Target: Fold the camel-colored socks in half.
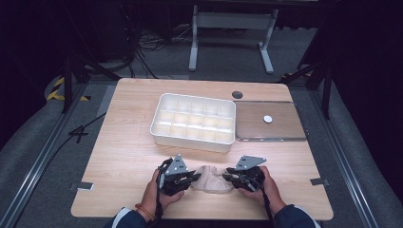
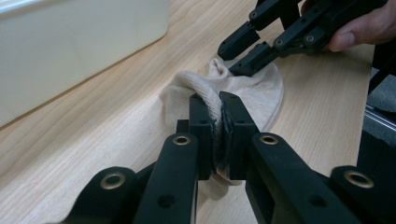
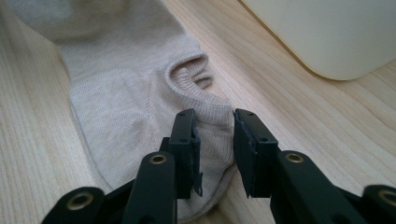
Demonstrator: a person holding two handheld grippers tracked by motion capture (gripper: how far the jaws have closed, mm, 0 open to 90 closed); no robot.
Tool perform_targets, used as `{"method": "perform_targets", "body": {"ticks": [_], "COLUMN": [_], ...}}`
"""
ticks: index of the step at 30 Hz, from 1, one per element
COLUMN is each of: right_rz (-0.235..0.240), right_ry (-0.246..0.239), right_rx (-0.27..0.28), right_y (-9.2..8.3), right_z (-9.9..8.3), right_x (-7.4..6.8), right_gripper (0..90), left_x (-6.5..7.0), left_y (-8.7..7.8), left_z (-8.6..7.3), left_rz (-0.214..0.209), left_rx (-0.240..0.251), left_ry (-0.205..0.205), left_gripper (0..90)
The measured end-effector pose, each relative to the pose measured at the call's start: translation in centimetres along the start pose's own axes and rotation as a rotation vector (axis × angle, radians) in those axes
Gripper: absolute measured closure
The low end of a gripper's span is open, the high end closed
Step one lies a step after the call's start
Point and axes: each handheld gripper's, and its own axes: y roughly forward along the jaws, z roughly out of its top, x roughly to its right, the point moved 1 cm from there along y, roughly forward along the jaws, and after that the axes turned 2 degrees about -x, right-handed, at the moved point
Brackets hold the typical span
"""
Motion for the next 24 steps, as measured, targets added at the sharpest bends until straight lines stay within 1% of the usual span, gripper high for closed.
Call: {"method": "perform_targets", "body": {"ticks": [4, 5, 6, 7, 8, 9, 10, 12, 13, 17, 18, 23, 24], "right_rz": [-0.005, -0.002, 0.003, 0.012, 0.012, 0.012, 0.011, -0.003, -0.007, -0.014, -0.014, -0.009, -0.009], "right_ry": [-0.009, -0.008, -0.002, 0.008, 0.008, 0.006, 0.008, -0.007, -0.012, -0.021, -0.022, -0.021, -0.021], "right_rx": [-0.001, 0.0, 0.003, 0.004, 0.004, 0.004, 0.002, -0.003, -0.002, -0.006, -0.006, -0.001, 0.0], "right_y": [0.0, 0.0, 0.1, 0.1, 0.1, 0.1, 0.1, 0.1, 0.1, 0.1, 0.1, 0.2, 0.2], "right_z": [0.0, 0.0, 0.0, 0.0, 0.0, 0.0, 0.0, 0.1, 0.1, 0.2, 0.2, 0.1, 0.1], "right_x": [-0.1, 0.0, 0.0, 0.1, 0.1, 0.2, 0.1, 0.0, 0.0, -0.2, -0.2, -0.1, -0.1], "right_gripper": [70.3, 70.4, 70.4, 70.4, 70.4, 70.4, 70.5, 71.0, 71.6, 73.6, 73.9, 73.8, 73.8], "left_x": [0.2, 0.2, 0.4, 0.5, 0.5, 0.5, 0.5, 0.7, 0.8, 1.1, 1.2, 1.2, 1.2], "left_y": [0.3, 0.4, 0.5, 0.7, 0.7, 0.8, 0.9, 1.2, 1.5, 2.1, 2.2, 2.5, 2.5], "left_z": [0.2, 0.2, 0.3, 0.4, 0.4, 0.5, 0.6, 0.7, 0.8, 1.0, 1.1, 1.2, 1.2], "left_rz": [0.004, 0.0, 0.003, -0.001, -0.001, -0.001, -0.005, -0.015, -0.027, -0.026, -0.028, -0.024, -0.025], "left_rx": [-0.003, 0.004, 0.005, 0.005, 0.005, 0.002, 0.007, 0.002, 0.003, -0.001, 0.004, 0.004, 0.009], "left_ry": [-0.007, -0.002, -0.011, -0.007, -0.007, 0.003, -0.005, -0.005, 0.003, 0.015, 0.004, 0.008, 0.0], "left_gripper": [84.6, 84.6, 84.6, 84.6, 84.6, 84.6, 84.6, 84.6, 84.6, 84.6, 84.7, 84.6, 84.7]}}
